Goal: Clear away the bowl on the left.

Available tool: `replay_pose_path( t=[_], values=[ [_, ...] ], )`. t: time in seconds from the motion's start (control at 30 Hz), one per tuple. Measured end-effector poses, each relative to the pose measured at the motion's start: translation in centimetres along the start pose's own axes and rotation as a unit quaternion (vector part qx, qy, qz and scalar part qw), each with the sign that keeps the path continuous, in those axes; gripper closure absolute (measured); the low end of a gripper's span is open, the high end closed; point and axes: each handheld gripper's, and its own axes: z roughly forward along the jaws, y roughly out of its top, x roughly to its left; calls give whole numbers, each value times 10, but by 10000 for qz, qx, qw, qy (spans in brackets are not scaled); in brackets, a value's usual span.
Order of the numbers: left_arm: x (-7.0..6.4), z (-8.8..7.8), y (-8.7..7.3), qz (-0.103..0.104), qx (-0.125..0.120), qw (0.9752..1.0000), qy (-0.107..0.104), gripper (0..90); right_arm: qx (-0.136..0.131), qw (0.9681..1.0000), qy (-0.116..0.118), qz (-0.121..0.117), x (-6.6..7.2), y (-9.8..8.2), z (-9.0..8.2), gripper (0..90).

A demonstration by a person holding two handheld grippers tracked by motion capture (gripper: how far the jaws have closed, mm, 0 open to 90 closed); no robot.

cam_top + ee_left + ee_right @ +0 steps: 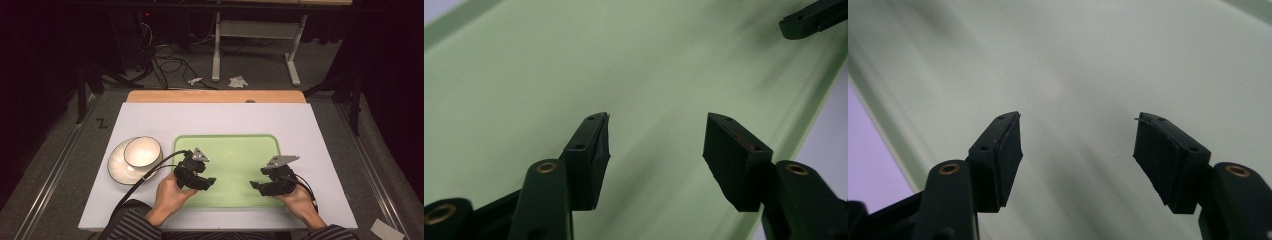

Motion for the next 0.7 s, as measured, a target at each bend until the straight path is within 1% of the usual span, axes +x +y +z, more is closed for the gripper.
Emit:
replay_pose_path(
  t=[0.03, 0.07, 0.17, 0.2, 0.23, 0.33, 0.4, 0.47, 0.5, 0.53, 0.57, 0.6, 0.7],
  values=[
    [0, 0, 0, -1, -19, 10000, -24, 431, -40, 10000, 8, -4, 1, 0, 1, 365],
    [0, -1, 1, -20, -59, 10000, -43, 428, -21, 10000, 6, -27, 1, 0, 1, 363],
    [0, -2, 1, 26, -57, 10000, -26, 421, -48, 10000, -15, 9, 0, 0, 1, 357],
    [0, -2, 0, 77, -68, 9999, 19, 419, -133, 9998, -78, 82, 0, 0, 0, 362],
    [0, -2, 0, 93, -63, 9999, 37, 418, -134, 9998, -133, 89, 0, 0, -1, 364],
    [1, -2, 0, 111, -93, 9999, 75, 413, -173, 9996, -157, 132, 0, 0, -2, 361],
    [3, -2, 1, 165, -100, 9997, 125, 411, -133, 9997, -175, 141, -1, 0, -2, 357],
    [4, -1, 2, 144, -108, 9997, 167, 406, -144, 9996, -153, 171, -1, 0, -1, 354],
    [4, -1, 2, 144, -108, 9997, 167, 401, -144, 9996, -153, 171, -1, 0, -1, 354],
    [4, 0, 1, 147, -52, 9997, 165, 397, -46, 9998, -105, 173, -2, 0, 1, 344],
    [4, 0, 1, 147, -52, 9997, 165, 396, -46, 9998, -105, 173, -2, 0, 1, 344],
    [4, -1, 1, 136, -89, 9997, 160, 395, 40, 9998, -105, 188, -2, 0, 3, 337],
    [4, -3, 3, 153, -125, 9997, 168, 390, 41, 9997, -114, 205, -2, 0, 3, 338]
  ],
)
